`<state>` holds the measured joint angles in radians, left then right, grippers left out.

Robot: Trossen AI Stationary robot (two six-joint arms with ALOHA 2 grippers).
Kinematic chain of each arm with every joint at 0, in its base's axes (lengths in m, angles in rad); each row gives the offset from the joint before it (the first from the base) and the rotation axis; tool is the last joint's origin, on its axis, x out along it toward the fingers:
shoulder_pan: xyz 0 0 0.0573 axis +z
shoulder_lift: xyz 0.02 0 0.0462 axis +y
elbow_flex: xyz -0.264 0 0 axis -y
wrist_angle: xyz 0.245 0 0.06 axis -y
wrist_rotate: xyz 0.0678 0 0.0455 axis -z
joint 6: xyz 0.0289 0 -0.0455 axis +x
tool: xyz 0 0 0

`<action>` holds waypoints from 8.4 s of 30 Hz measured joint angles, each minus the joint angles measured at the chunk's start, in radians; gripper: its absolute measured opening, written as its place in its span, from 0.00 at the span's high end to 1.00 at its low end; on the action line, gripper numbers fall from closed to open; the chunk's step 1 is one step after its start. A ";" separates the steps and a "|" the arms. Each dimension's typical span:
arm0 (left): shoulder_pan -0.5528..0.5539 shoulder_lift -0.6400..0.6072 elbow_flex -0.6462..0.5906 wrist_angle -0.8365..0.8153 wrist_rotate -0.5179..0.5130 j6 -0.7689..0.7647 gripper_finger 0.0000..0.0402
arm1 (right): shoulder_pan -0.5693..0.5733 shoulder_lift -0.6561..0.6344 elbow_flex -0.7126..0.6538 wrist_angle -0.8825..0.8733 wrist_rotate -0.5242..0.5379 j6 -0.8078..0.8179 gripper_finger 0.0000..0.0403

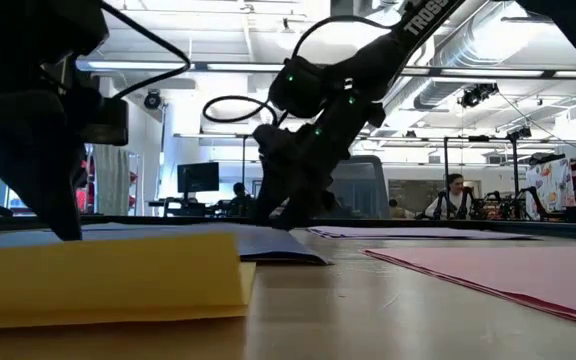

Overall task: Organize paper
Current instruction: Stack the blue paper on the top left blue paper

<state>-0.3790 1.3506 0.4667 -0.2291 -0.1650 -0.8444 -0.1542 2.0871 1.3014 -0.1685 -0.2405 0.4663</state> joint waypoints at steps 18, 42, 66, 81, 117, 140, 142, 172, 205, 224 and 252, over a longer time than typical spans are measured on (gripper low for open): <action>0.000 0.008 -0.004 -0.004 0.002 0.000 1.00 | 0.106 -0.049 0.058 -0.103 0.071 -0.338 0.48; 0.000 0.009 -0.005 0.001 0.002 0.000 1.00 | 0.243 -0.023 0.059 -0.164 0.658 -0.365 0.54; 0.000 0.009 -0.005 -0.003 0.005 0.001 1.00 | 0.185 0.086 0.064 -0.003 0.401 -0.206 0.80; -0.008 -0.063 0.153 -0.264 -0.029 0.045 1.00 | 0.281 0.000 0.057 -0.099 0.583 -0.123 1.00; -0.056 0.063 0.007 0.077 -0.005 -0.079 1.00 | 0.270 0.007 0.029 -0.025 0.579 -0.081 0.68; -0.055 0.065 0.006 0.068 -0.024 -0.062 1.00 | 0.180 0.012 -0.097 0.357 -0.082 -0.141 0.60; -0.053 0.066 0.006 0.066 -0.026 -0.062 1.00 | 0.202 0.011 -0.094 0.345 -0.048 -0.153 0.62; -0.053 0.066 0.005 0.061 -0.035 -0.071 1.00 | 0.334 0.000 0.093 0.037 0.573 -0.421 0.77; -0.054 -0.080 0.310 -0.312 -0.042 0.017 1.00 | 0.376 0.033 0.270 -0.226 0.652 -0.286 1.00; -0.088 -0.230 0.566 -0.683 -0.314 -0.064 1.00 | 0.354 0.033 0.278 -0.257 0.643 -0.257 1.00; -0.142 0.183 0.020 0.259 0.016 -0.333 1.00 | 0.328 0.043 0.109 -0.078 0.600 -0.447 0.53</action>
<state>-0.5209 1.5337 0.4872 0.0301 -0.1486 -1.1770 0.1735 2.1298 1.4101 -0.2462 0.3597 0.0196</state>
